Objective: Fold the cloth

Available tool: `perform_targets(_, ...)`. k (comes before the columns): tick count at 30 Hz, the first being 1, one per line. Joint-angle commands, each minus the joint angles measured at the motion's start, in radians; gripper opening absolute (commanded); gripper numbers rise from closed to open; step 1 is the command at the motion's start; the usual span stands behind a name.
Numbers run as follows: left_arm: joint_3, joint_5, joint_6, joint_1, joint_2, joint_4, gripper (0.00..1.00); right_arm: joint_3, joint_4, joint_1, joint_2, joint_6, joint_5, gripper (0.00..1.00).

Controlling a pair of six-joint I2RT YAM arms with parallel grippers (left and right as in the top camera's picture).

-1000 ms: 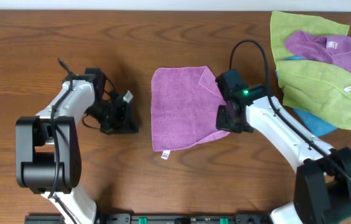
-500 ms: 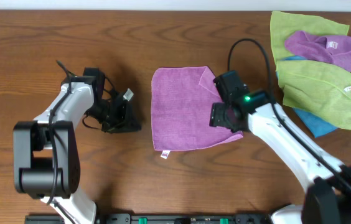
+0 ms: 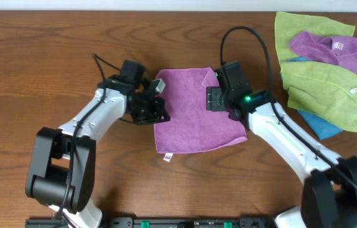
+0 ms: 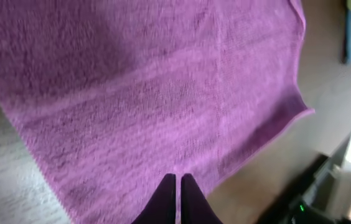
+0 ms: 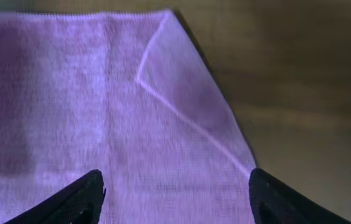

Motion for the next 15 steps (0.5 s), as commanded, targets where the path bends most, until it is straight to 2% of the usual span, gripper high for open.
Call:
perform_targets(1, 0.009, -0.122, -0.077, -0.022, -0.006, 0.018, 0.06, 0.0, 0.043, -0.009, 0.055, -0.043, 0.033, 0.74)
perform_targets(7, 0.009, -0.252, -0.088, -0.049, -0.004, 0.023, 0.06, 0.002, 0.158, -0.023, 0.153, -0.058, 0.029, 0.7)
perform_targets(15, 0.008, -0.281, -0.094, -0.048, 0.016, 0.024, 0.06, 0.005, 0.269, -0.023, 0.204, -0.058, 0.031, 0.63)
